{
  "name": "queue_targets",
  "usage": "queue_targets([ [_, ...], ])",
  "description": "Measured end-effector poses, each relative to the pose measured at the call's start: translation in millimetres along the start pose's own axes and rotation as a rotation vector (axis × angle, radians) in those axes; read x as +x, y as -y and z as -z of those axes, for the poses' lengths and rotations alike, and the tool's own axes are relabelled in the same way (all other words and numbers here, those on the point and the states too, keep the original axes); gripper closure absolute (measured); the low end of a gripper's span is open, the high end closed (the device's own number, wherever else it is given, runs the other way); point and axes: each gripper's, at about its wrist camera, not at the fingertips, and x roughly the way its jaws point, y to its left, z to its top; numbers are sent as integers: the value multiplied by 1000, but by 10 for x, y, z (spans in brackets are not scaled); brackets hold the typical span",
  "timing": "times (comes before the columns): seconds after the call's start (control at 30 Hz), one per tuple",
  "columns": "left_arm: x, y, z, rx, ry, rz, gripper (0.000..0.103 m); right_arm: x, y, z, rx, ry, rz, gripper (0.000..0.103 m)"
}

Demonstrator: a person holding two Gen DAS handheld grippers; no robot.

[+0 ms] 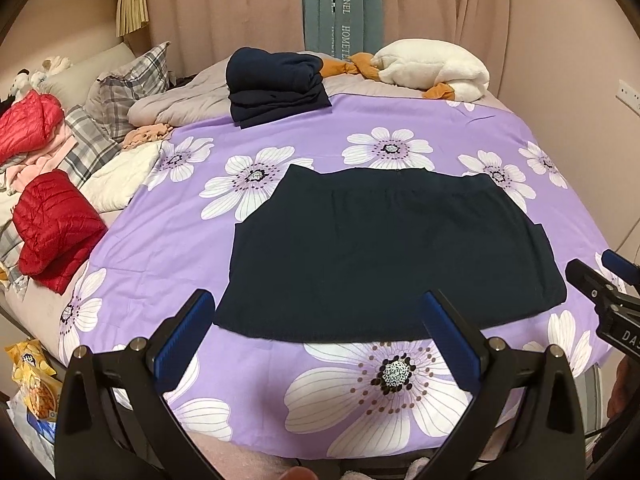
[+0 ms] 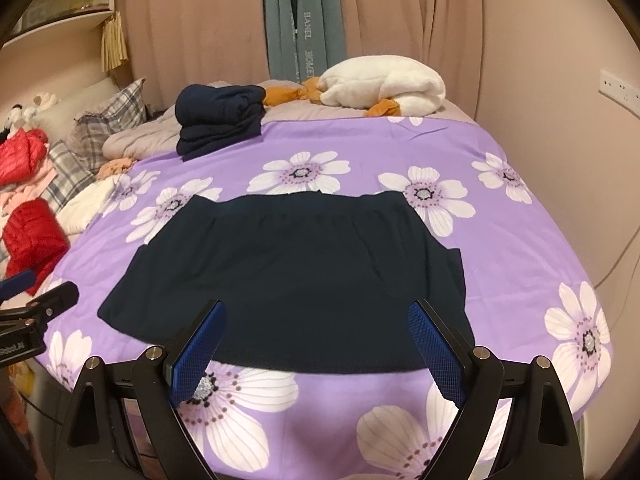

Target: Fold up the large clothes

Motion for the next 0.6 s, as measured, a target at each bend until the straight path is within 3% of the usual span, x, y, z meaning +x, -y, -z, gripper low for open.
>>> queue_targets([
  [0.6,-75,60,-6,22,20,2,0,-49,-14,-56,-3,17,-11,11],
])
